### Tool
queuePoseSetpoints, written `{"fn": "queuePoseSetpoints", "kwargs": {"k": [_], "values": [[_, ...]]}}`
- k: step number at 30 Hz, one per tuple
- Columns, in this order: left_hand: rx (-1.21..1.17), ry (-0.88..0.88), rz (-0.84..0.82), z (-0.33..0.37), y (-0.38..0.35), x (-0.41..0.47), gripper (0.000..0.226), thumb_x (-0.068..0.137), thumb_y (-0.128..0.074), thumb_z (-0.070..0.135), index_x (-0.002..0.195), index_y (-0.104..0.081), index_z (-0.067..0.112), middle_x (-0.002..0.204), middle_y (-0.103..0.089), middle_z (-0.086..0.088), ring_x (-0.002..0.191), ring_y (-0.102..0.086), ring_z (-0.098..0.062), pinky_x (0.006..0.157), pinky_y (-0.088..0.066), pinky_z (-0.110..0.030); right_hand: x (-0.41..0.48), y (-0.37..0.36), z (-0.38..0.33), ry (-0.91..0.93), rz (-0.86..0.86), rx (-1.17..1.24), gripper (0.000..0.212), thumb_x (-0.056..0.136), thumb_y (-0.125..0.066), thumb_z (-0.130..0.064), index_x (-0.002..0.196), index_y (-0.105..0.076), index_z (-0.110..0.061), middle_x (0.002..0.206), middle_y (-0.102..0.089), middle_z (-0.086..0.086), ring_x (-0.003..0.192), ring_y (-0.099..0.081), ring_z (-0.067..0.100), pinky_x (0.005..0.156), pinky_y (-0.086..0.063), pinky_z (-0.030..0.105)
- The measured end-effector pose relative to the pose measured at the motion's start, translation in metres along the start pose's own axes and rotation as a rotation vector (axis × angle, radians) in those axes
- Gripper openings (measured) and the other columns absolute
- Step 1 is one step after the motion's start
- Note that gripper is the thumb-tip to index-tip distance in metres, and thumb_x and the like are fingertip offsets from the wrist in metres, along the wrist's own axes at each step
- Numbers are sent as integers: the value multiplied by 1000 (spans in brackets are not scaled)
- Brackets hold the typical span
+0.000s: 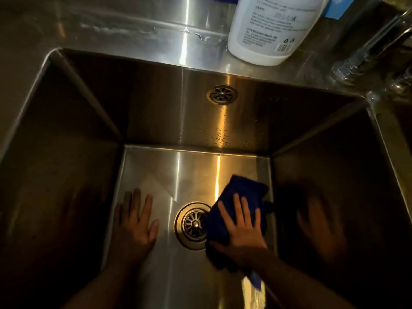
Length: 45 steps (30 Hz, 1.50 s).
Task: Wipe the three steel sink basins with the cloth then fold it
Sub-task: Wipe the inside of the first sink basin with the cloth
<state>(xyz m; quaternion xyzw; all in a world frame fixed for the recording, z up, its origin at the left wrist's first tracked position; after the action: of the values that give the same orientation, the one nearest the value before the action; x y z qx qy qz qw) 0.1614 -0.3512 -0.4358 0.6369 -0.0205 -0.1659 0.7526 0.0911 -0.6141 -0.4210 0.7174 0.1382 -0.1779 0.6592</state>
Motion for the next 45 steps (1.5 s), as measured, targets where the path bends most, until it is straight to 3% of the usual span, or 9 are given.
{"fn": "queuePoseSetpoints", "kwargs": {"k": [2,5,10,18,25,29,35,41,45], "values": [[9,-7,6,1,0,0,67,85,-37,43,147,-32,17,156,-22,-17,145,-17,-35,113,-19,-52,45,19,18,-47,15,79,98,75,-36,-82,144,22,-44,150,39,4,141,31,27,111,14,57],[19,-21,44,1,1,0,66,86,-38,43,146,-32,17,156,-22,-17,145,-16,-35,113,-19,-52,80,29,28,-91,11,194,94,82,-45,-69,146,18,-42,143,45,-3,133,40,21,111,15,57],[23,-32,71,2,4,-1,66,86,-37,44,147,-31,18,156,-22,-17,146,-16,-34,114,-16,-51,26,11,15,79,64,295,87,78,-47,-51,148,4,-41,156,28,-2,140,34,21,114,18,49],[10,-18,59,1,2,1,67,85,-38,44,147,-31,19,157,-20,-15,146,-14,-32,114,-18,-51,-22,-11,-44,-34,129,546,85,75,-65,-16,148,-22,-24,157,5,0,145,18,26,115,17,40],[0,-5,39,0,2,-1,70,86,-35,46,149,-24,20,158,-15,-13,147,-9,-30,117,-14,-49,-17,-23,-129,165,-92,530,83,81,-53,-30,153,-12,-28,161,6,0,145,19,14,104,34,27],[15,3,40,-1,3,-2,70,87,-33,47,150,-19,21,159,-11,-12,148,-5,-27,118,-11,-47,-17,-14,-115,207,-66,470,83,79,-57,-30,152,-17,-30,161,-5,1,149,-1,17,109,23,26],[7,-7,70,3,7,-1,67,87,-36,44,148,-29,18,157,-21,-15,146,-14,-31,116,-18,-49,-11,-7,-114,246,-133,376,76,82,-60,-25,150,-26,-26,160,-16,4,146,-20,22,115,-22,33],[-3,-21,130,4,10,-1,64,87,-37,44,145,-36,17,155,-26,-16,145,-20,-32,114,-21,-50,3,47,-88,-14,-165,915,44,67,-64,-21,109,-64,-34,100,-68,-15,93,-62,2,83,-48,18],[10,-20,138,4,10,-1,64,86,-38,43,145,-37,17,155,-26,-16,145,-19,-31,114,-21,-50,12,119,-10,-96,101,667,53,58,-59,-35,111,-56,-39,101,-65,-12,89,-62,13,80,-51,29]]}}
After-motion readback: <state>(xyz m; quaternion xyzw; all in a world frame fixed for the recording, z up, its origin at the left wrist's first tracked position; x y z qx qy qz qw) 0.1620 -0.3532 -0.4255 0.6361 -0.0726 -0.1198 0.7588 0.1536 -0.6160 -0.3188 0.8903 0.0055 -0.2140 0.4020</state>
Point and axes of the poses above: each hand's wrist, its own x-axis towards the middle knuckle, its own y-axis out of the back of the hand, z = x × y, the point moved 10 cm from there along x, towards the middle knuckle
